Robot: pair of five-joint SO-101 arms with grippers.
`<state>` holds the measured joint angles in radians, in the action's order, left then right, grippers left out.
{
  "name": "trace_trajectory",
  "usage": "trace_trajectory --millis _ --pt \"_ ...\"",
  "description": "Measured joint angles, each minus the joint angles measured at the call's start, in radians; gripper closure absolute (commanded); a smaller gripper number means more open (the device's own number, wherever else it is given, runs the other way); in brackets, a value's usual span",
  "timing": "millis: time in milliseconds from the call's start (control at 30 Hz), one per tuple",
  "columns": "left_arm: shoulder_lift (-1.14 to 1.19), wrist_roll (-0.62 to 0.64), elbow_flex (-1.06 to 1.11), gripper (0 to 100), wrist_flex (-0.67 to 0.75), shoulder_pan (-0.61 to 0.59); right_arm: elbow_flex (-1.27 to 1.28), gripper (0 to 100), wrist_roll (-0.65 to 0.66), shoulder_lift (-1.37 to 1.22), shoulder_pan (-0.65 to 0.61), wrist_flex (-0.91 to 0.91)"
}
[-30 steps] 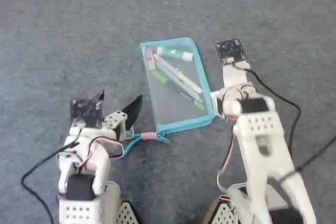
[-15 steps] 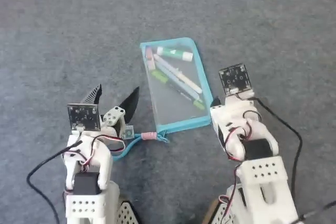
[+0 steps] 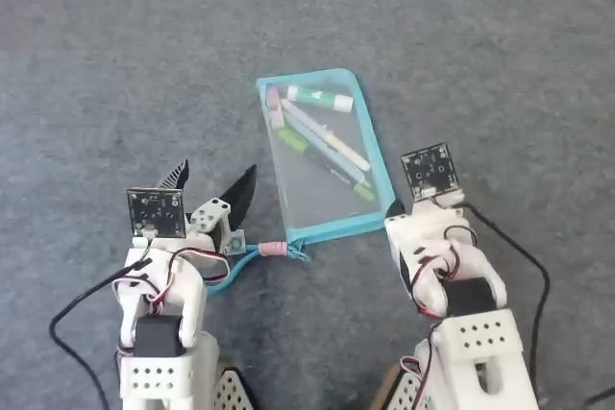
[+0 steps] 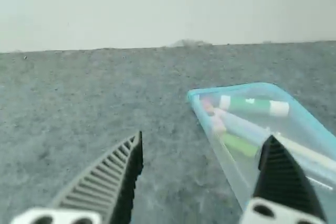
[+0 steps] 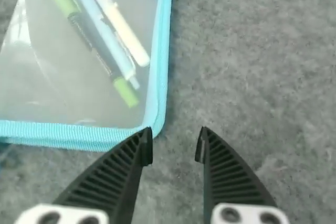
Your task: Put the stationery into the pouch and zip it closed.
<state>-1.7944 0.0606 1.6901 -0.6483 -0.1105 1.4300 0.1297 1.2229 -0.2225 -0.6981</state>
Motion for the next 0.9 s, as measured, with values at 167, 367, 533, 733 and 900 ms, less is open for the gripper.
trace_trajectory --millis 167,367,533,733,900 --pt "0.0 0.0 0.0 66 0.0 0.0 0.098 85.7 0.0 0.092 -0.002 0.066" --pt "0.0 0.0 0.0 66 0.0 0.0 0.227 85.8 0.0 0.242 -0.002 0.08" --pt "0.0 0.0 0.0 66 -0.002 0.0 0.242 85.8 -0.003 0.374 -0.002 0.061" --pt "0.0 0.0 0.0 66 -0.002 0.0 0.242 85.5 -0.003 0.471 -0.002 -0.069" --pt "0.0 0.0 0.0 66 -0.002 0.0 0.241 85.7 -0.003 0.48 -0.002 -0.213"
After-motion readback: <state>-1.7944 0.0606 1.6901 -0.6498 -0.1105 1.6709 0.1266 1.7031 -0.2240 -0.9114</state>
